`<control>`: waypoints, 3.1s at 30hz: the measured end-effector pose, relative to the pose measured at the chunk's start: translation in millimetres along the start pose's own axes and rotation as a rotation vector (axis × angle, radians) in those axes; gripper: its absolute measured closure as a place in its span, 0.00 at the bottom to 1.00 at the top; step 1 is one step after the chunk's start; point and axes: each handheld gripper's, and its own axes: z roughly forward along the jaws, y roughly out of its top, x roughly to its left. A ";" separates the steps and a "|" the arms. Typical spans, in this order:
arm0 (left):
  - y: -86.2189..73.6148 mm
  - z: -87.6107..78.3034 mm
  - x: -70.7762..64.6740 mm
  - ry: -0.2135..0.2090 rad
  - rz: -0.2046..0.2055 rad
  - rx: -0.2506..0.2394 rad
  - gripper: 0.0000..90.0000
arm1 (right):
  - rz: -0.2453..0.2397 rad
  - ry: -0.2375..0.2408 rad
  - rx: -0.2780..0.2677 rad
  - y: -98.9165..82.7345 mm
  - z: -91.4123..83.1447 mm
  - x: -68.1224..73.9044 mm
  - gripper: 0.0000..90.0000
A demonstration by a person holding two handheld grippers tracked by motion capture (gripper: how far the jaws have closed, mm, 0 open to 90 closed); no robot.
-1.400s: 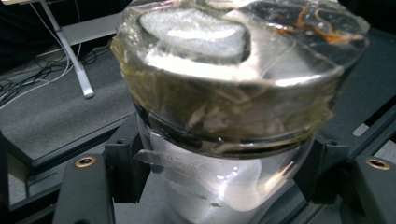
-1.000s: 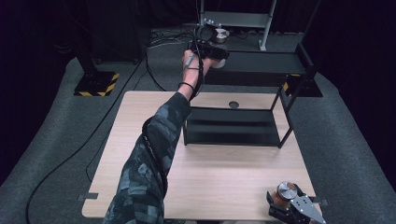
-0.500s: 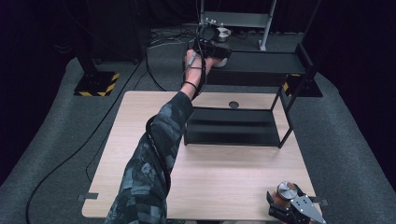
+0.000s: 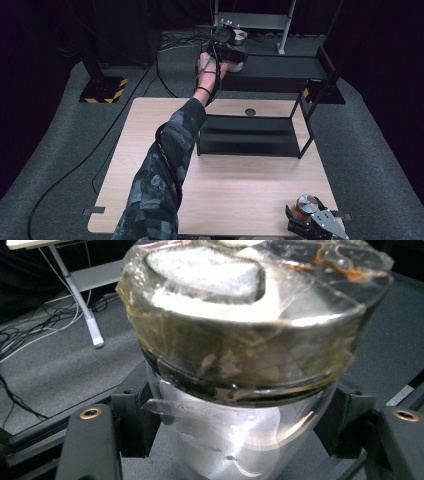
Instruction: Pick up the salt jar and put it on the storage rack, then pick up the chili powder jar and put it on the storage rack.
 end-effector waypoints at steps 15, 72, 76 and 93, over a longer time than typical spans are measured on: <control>-0.6 -37.4 1.0 -0.035 0.106 0.081 0.01 | -0.001 0.000 0.003 0.5 0.1 0.2 0.00; -386.3 -105.9 -39.7 0.142 -0.001 0.297 0.00 | -0.017 -0.008 0.023 4.1 1.6 2.7 0.00; -391.7 -104.6 -36.5 0.135 -0.033 0.287 0.00 | -0.021 -0.007 0.027 5.0 1.9 2.5 0.00; -392.9 -101.0 -22.3 0.091 -0.099 0.286 0.00 | -0.015 0.003 0.041 7.6 2.4 -0.1 0.00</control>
